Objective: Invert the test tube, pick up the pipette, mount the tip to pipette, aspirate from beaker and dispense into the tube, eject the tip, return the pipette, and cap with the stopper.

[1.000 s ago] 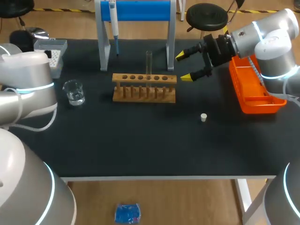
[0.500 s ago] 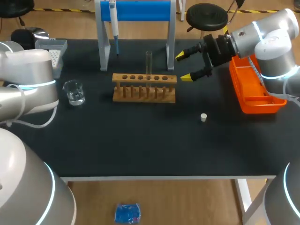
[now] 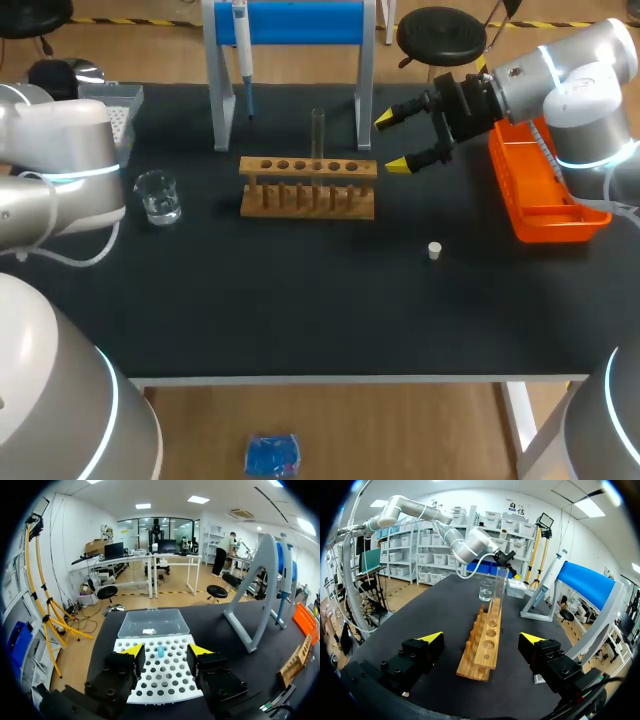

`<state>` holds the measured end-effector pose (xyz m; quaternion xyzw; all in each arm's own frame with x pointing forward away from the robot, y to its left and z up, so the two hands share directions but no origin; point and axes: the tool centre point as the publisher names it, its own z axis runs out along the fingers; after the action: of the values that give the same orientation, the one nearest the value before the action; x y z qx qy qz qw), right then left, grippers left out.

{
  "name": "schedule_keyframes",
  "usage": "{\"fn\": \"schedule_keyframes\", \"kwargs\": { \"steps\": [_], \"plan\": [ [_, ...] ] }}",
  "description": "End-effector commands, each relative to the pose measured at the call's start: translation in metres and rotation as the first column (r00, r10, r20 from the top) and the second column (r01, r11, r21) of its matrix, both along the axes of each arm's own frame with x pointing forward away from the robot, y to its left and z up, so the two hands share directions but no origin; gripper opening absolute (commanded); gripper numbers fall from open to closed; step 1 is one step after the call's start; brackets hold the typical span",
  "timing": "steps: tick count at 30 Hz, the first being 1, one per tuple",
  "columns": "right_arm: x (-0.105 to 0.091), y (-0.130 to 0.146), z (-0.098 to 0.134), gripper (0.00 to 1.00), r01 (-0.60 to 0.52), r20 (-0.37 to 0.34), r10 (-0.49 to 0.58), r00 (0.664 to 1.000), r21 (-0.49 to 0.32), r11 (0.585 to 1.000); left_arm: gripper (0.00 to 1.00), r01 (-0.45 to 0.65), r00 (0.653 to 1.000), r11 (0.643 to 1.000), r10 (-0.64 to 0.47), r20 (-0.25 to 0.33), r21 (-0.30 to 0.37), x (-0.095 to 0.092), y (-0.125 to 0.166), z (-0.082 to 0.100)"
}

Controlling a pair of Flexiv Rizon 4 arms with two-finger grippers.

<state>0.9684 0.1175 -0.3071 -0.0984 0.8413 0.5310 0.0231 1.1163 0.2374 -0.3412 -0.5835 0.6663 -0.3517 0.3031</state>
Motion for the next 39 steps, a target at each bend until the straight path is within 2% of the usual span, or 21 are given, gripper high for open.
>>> {"fn": "schedule_keyframes", "kwargs": {
  "steps": [1,18,32,39],
  "plan": [
    [0.000,0.000,0.001,1.00,-0.001,0.000,0.001,1.000,-0.003,1.000,0.50,0.002,1.000,1.000,-0.002,-0.017,0.001,0.006,0.001,-0.001],
    [0.000,0.000,0.001,1.00,-0.001,0.000,0.001,1.000,-0.003,1.000,0.51,0.016,0.999,1.000,-0.016,-0.037,0.007,0.020,-0.002,-0.008],
    [0.000,0.000,0.001,1.00,-0.001,0.000,0.001,1.000,-0.003,1.000,0.47,-0.019,0.999,1.000,0.019,-0.046,-0.002,0.020,0.000,-0.014],
    [0.000,0.000,0.001,1.00,-0.001,0.000,0.001,1.000,-0.003,1.000,0.49,-0.026,0.998,1.000,0.025,-0.052,-0.007,0.020,-0.001,-0.017]
  ]
}}
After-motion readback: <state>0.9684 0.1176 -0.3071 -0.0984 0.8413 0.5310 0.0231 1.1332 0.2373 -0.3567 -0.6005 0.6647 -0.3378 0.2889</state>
